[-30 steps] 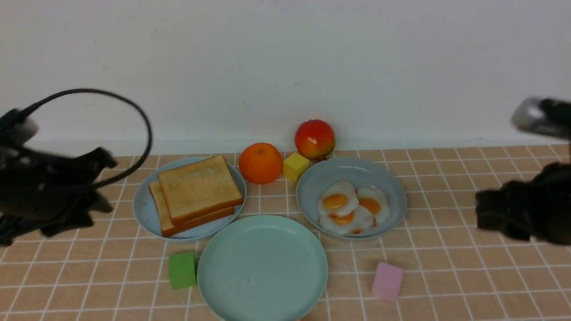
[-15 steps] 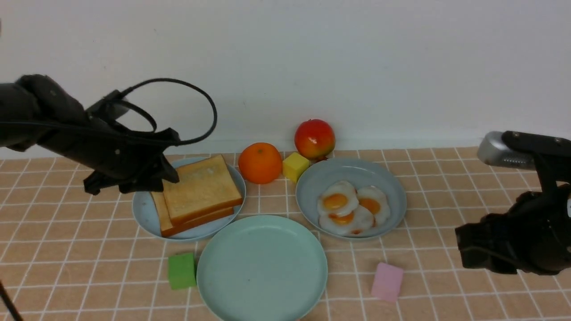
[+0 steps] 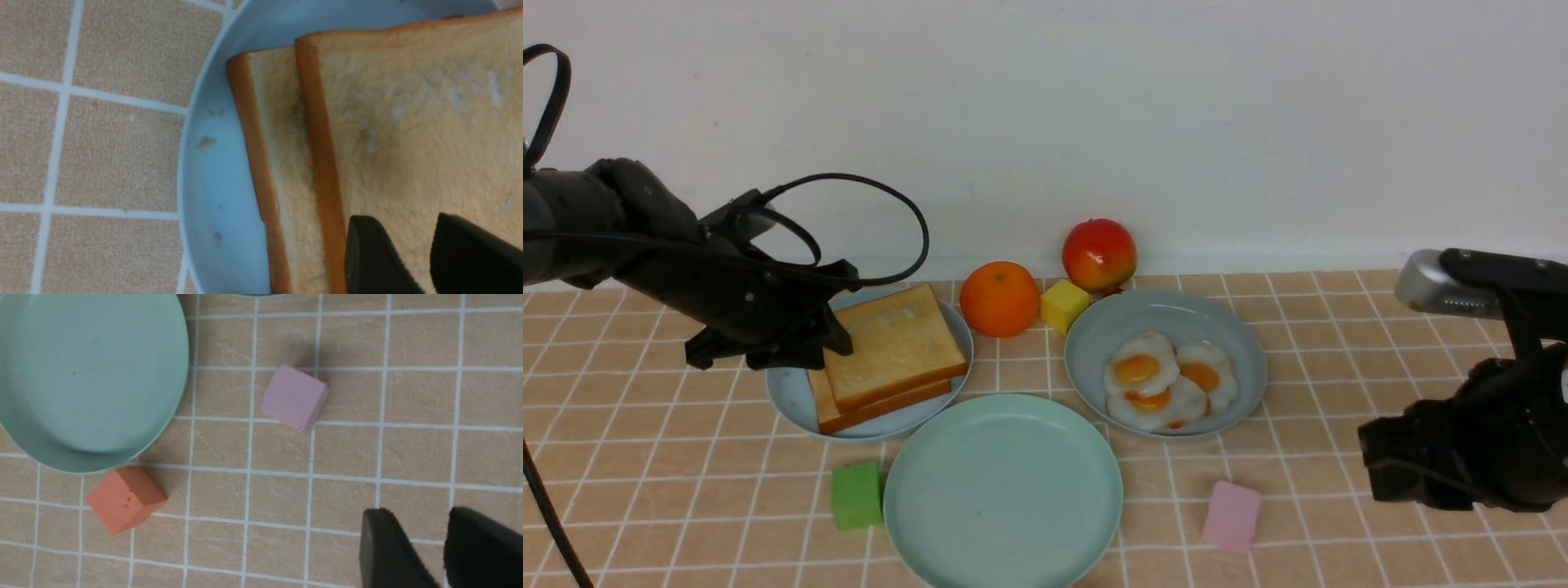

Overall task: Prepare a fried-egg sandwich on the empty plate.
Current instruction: Use the left arm to grab a slice of bread

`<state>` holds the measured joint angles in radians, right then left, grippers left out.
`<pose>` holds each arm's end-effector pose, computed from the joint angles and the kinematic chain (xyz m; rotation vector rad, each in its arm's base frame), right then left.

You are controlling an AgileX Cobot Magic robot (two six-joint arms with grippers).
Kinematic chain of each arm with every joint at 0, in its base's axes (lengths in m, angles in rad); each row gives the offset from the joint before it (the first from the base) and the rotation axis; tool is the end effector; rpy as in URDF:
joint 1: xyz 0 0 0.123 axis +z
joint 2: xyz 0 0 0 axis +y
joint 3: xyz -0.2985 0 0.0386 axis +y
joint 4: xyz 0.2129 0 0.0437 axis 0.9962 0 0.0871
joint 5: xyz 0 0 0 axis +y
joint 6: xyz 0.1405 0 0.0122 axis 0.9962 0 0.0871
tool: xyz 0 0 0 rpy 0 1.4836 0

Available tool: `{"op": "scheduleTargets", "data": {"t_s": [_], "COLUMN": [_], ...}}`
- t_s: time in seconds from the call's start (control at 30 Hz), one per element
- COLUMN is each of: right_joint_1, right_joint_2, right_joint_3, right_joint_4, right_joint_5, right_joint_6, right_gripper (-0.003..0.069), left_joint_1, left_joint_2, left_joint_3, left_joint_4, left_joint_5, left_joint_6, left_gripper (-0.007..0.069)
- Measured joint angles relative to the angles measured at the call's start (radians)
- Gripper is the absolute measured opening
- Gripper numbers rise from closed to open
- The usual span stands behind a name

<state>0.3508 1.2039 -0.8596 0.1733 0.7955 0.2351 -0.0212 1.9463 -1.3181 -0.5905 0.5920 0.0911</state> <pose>0.1953 0.0900 0.2637 -0.0360 2.6620 0.4026 0.4089 -0.0525 0.1805 -0.4096 2.6169 -0.5644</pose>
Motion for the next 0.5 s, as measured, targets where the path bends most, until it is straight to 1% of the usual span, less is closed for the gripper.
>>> {"op": "scheduleTargets", "data": {"t_s": [0.5], "right_joint_1": [0.000], "right_joint_2": [0.000], "right_joint_3": [0.000], "right_joint_4": [0.000], "right_joint_5": [-0.001], "right_joint_6": [0.000], "right_gripper": [0.0239], "left_joint_1": [0.000], "left_joint_2": [0.039], "left_joint_3": [0.000], "left_joint_4": [0.005], "left_joint_5": [0.008], "left_joint_6": [0.000], "left_gripper": [0.0238]}}
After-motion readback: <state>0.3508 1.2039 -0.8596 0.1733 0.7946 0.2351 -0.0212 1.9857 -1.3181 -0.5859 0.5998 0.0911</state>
